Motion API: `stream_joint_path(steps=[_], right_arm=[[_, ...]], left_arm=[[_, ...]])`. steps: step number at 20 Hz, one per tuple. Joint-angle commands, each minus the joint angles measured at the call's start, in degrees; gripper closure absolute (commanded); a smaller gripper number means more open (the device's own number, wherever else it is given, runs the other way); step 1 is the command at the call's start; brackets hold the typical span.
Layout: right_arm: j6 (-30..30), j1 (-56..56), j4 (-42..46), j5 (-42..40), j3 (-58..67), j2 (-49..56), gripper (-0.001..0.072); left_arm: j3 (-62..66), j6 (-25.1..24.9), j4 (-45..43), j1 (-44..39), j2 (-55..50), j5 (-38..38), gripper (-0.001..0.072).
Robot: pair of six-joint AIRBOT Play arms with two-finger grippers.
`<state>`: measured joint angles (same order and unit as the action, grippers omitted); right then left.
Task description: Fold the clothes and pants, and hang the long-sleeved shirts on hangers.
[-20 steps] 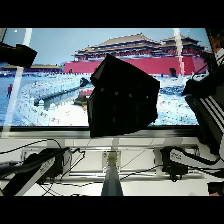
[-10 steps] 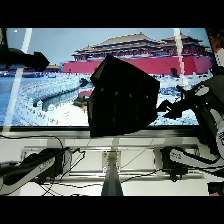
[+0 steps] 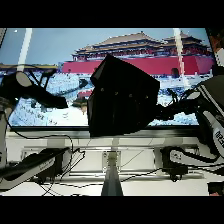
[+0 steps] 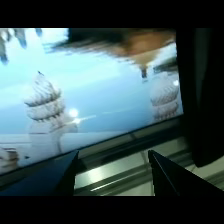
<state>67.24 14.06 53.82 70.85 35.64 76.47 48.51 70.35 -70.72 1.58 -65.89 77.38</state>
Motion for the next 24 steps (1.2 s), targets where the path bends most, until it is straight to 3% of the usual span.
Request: stream_joint_path(steps=[1,4,8,16,17,19,20,24], right_arm=[[-3.2,-6.2,-5.2,-3.3,0.1,0.0,0.0638],[-4.1,-11.5,-11.9,-9.4,1.4,0.0,0.0666],[-3.9,-17.0,-13.6,-16.0,2.8,0.0,0.0666],[-3.9,-19.9,-14.3,-17.8,2.8,0.0,0.0665],[-3.9,-19.9,-14.4,-17.8,2.9,0.0,0.0666],[-4.0,-19.9,-14.4,-17.4,3.8,-0.4,0.0666],[-4.0,-19.9,-14.4,-17.1,4.9,-1.0,0.0666],[-5.5,-20.0,-14.5,-12.2,14.5,-5.0,0.0667]], left_arm=[[-11.2,-4.9,11.0,0.0,0.0,-3.6,0.0167],[-16.7,-5.4,17.0,0.0,0.0,-11.9,0.0167],[-19.4,-5.7,17.5,-1.5,-0.1,-13.5,0.0167],[-20.0,-6.8,17.2,-1.7,-5.1,-20.7,0.0170],[-19.9,-6.8,17.2,-1.7,-5.7,-21.4,0.0208],[-19.7,-8.4,17.2,-1.6,-5.7,-22.0,0.0563],[-18.9,-10.0,17.2,-1.6,-5.6,-21.7,0.0662],[-8.0,-13.6,17.2,-1.6,-2.7,-21.1,0.0663]])
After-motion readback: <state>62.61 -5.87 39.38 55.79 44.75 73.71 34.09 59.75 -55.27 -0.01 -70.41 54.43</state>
